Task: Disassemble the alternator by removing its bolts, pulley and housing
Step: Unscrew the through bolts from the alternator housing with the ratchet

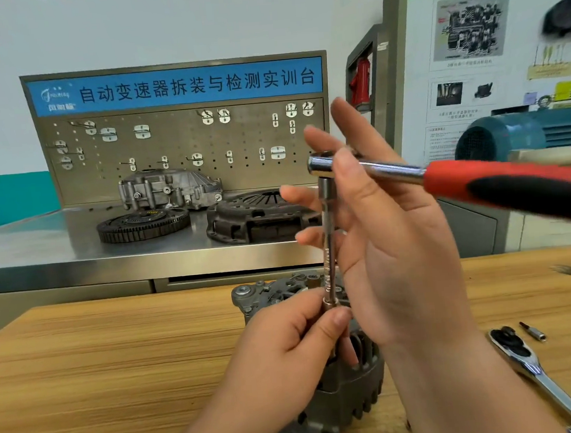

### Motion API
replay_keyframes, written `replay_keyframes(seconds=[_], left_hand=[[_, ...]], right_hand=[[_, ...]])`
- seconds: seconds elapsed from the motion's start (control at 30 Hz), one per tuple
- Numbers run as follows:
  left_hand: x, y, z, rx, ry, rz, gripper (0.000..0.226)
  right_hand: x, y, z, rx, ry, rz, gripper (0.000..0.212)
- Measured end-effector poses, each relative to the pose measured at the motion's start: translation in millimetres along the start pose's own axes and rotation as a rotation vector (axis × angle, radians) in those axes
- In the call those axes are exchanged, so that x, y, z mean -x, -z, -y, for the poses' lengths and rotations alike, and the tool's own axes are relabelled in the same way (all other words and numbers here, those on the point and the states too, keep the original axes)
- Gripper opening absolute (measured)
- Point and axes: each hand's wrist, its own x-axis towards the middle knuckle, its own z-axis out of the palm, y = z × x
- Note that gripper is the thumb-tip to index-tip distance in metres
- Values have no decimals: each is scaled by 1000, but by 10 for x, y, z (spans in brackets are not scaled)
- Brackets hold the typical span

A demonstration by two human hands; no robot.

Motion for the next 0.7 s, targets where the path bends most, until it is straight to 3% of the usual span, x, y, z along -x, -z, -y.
replay_keyframes(seconds=[0.17, 0.33, 0.53, 0.63, 0.7], left_hand=[[-4, -4, 23, 48, -34, -10, 26], [9, 19, 21, 49, -62, 39, 34], [-11, 1, 18, 22, -52, -13, 27], [-6, -8, 18, 13, -42, -25, 27], [-7, -7, 27, 19, -39, -34, 22]], right_hand=[[-2, -8, -2, -99, -81, 25, 30], [-34, 55, 5, -163, -248, 61, 59], [6, -3, -32, -36, -41, -20, 34], [14, -11, -27, 78, 73, -35, 36], [18, -32, -36, 42, 55, -34, 35]])
